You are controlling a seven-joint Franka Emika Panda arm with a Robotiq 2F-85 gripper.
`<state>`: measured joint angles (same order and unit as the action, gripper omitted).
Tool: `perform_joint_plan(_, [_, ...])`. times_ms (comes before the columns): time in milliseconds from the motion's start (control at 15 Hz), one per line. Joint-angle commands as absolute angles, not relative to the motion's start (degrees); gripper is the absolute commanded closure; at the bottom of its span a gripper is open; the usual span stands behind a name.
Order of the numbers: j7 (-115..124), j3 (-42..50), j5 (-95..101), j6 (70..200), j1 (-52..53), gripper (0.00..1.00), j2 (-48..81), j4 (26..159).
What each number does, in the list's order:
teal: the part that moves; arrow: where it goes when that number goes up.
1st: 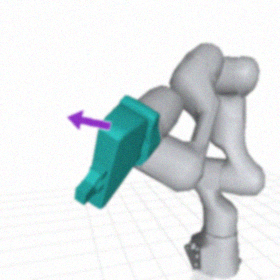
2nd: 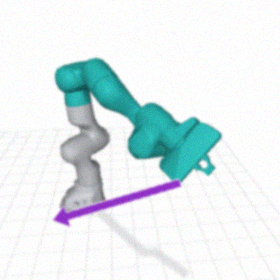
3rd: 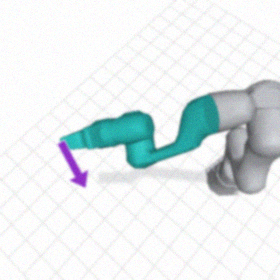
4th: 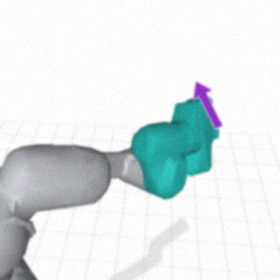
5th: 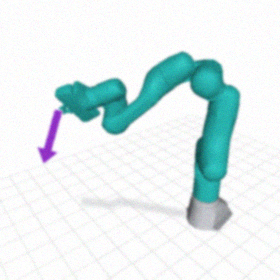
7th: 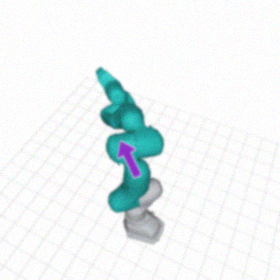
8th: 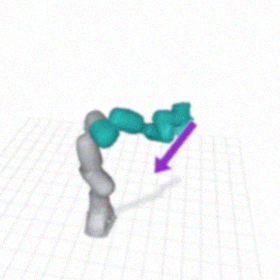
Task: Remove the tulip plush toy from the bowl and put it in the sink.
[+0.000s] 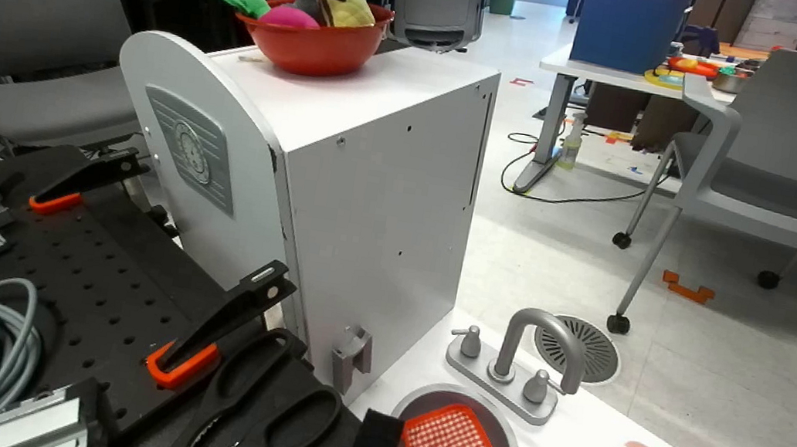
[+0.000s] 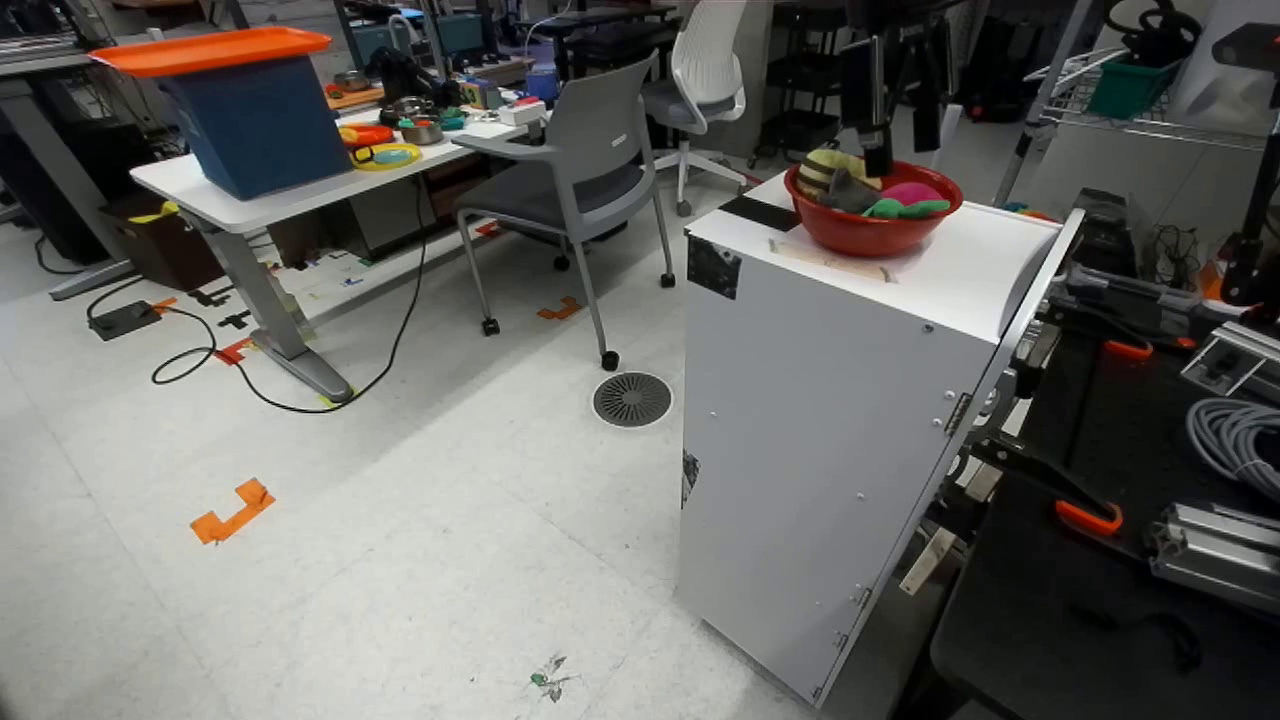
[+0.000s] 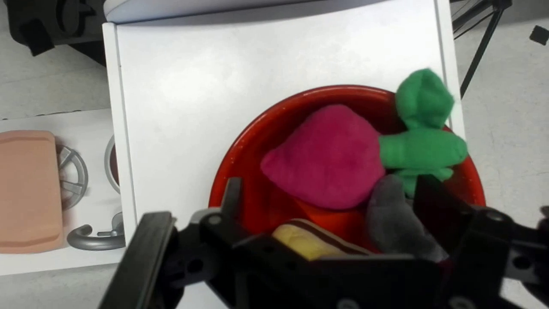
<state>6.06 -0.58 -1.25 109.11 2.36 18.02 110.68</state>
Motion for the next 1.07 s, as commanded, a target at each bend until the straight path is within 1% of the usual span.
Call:
perform_joint_plan(0, [5.3, -0.9, -0.2, 108.4, 2.8, 0.0, 18.7, 109.1])
perform_joint_plan(1000, [1.6, -1.6, -0.4, 106.5, 3.0, 0.0, 22.6, 106.0])
